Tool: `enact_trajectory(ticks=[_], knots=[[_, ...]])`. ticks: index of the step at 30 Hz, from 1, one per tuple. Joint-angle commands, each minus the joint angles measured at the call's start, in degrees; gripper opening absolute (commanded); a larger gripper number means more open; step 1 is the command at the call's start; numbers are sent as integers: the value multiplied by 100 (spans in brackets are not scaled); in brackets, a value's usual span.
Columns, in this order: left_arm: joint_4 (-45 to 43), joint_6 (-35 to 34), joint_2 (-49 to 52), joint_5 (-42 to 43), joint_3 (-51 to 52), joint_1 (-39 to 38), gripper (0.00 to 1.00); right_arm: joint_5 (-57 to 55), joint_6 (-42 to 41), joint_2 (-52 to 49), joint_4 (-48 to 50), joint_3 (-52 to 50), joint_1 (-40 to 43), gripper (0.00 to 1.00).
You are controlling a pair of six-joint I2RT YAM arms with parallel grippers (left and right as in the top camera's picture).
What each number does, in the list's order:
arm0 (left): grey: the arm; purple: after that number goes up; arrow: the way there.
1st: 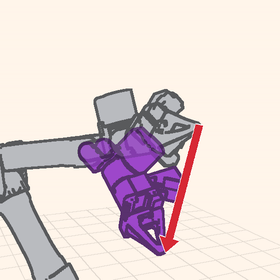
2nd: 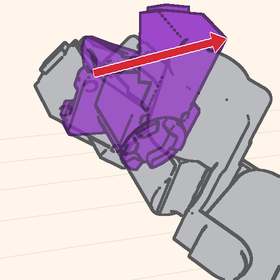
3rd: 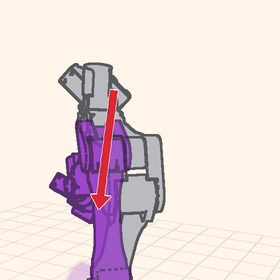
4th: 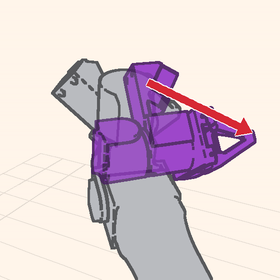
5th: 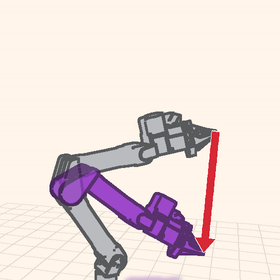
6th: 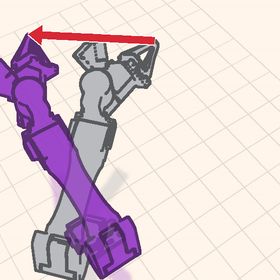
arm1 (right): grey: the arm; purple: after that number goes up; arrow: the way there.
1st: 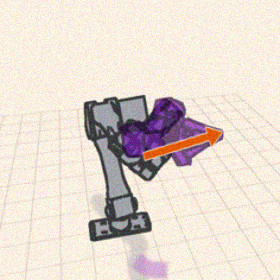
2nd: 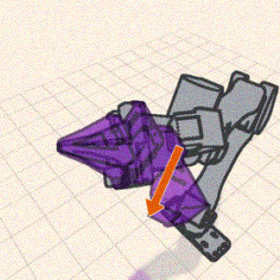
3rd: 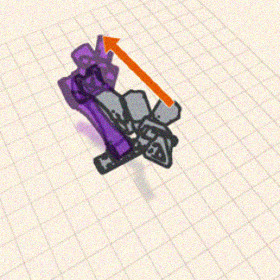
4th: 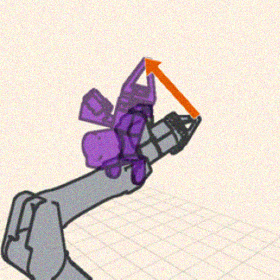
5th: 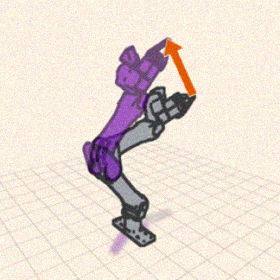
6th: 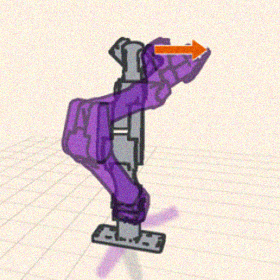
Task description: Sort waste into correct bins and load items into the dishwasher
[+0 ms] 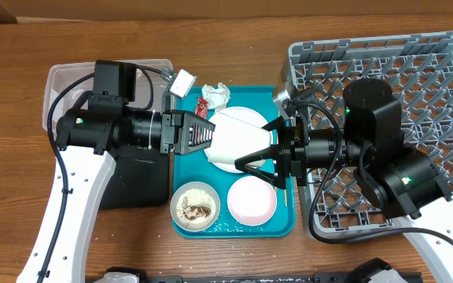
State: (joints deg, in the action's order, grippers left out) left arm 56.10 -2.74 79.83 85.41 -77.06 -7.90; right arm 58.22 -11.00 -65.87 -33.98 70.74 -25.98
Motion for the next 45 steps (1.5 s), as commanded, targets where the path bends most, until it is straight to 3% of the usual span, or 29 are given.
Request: enact_trajectory(ticks=[1,8,13,14,17,18,21,25,27,33,39,45], knots=[[57,149,20,-192,-46,-114,4,-7,-15,83,81,155,-22,73],[61,149,20,-184,-46,-114,4,-26,-81,155,350,157,59,78],[44,149,20,-186,-46,-111,6,-11,-122,157,260,155,59,61],[28,149,20,-192,-46,-111,15,-11,-122,164,225,155,59,58],[15,149,20,-203,-46,-111,66,-243,-94,229,114,155,66,55],[13,149,20,-221,-46,-96,100,-555,-74,304,-9,157,66,55],[70,144,20,-855,-46,-2,100,-1609,-79,568,-463,162,103,55],[573,-79,17,-3145,-48,166,100,-3397,-334,1036,-1353,249,269,57],[874,-219,17,-3803,-48,238,100,-4378,-581,1237,-1867,284,356,59],[1056,-199,-59,-3871,-251,273,100,-6240,-1792,1259,-3185,284,549,58],[1279,-195,-422,-4203,-822,258,100,-6266,-2472,481,-4529,284,560,59],[1327,-197,-929,-4583,-1058,258,100,-6196,-2509,-651,-4977,282,560,59]])
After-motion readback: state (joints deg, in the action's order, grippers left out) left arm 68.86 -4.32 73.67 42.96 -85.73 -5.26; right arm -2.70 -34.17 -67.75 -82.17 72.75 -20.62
